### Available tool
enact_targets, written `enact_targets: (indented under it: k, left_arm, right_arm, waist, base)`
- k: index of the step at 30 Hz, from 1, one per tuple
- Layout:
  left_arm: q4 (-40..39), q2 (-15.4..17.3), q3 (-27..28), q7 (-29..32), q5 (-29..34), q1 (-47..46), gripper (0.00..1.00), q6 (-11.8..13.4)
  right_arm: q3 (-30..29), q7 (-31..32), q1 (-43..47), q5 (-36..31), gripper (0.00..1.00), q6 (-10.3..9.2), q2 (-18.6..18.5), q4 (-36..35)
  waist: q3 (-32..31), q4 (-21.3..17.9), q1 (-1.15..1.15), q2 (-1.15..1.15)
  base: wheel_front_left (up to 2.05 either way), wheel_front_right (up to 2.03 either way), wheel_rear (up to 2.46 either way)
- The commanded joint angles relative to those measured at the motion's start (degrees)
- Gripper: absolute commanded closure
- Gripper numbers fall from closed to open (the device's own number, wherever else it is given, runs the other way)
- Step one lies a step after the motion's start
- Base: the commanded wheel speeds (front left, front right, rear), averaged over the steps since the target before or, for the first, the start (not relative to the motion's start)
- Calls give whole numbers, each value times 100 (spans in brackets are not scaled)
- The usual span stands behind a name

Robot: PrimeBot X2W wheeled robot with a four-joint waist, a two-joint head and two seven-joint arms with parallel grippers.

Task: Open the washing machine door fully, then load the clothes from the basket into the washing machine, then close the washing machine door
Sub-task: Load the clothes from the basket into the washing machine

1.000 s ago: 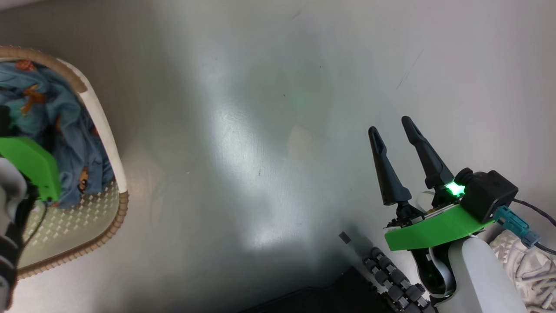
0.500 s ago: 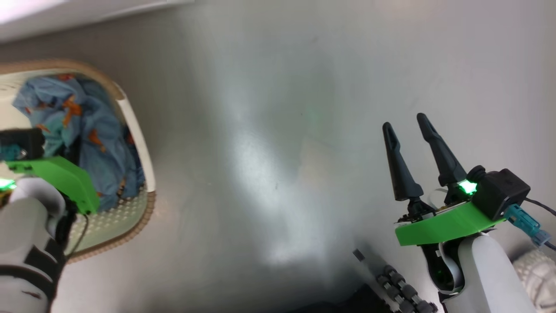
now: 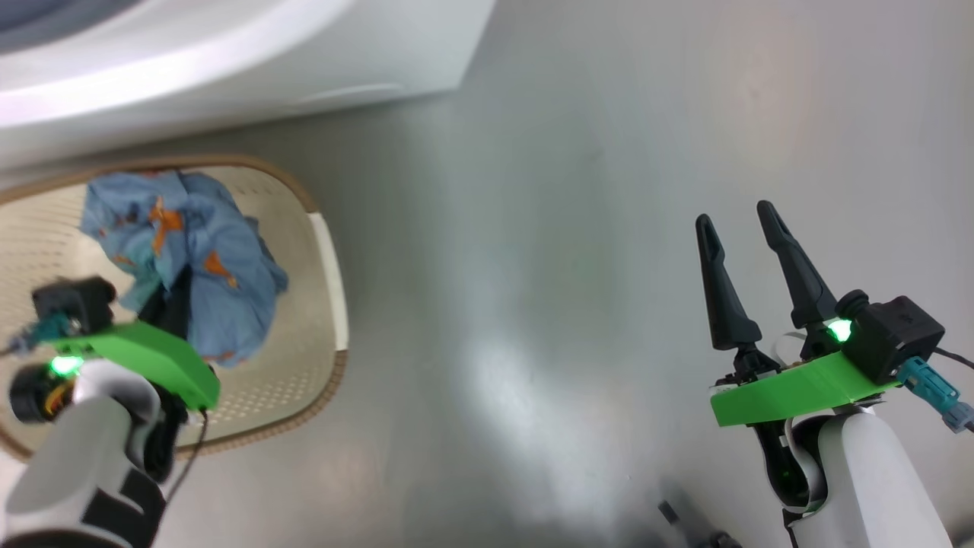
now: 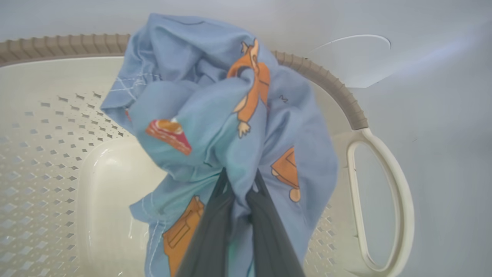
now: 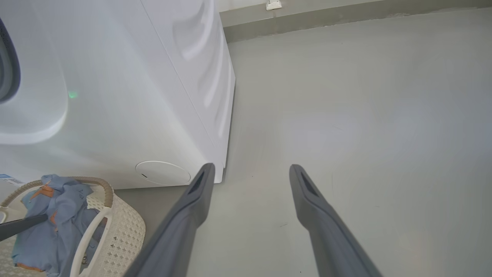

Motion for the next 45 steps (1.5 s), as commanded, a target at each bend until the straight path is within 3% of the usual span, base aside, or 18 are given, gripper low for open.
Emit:
enact_targets:
  k: [1,23,45]
  left_arm:
    - [-148,155,256,-42,130,317,100,4]
    - [-2121,-642,2219,-43,1490,2304,100,-13]
    - [-4230,-1092,3074,-43,2224,3611,100,-15]
  right_arm:
    - [93,-68,252,-21,0,16,6,-66]
    - [33,-68,689,-60,0,16,6,362]
    - [-183,-68,1316,-141,0,16,6,318]
  waist:
    - [-436,319,0,0]
    - [-2280,636,0,0]
    - [-3636,601,0,0]
  base:
    - [0,0,0]
    - [0,0,0]
    - [0,0,0]
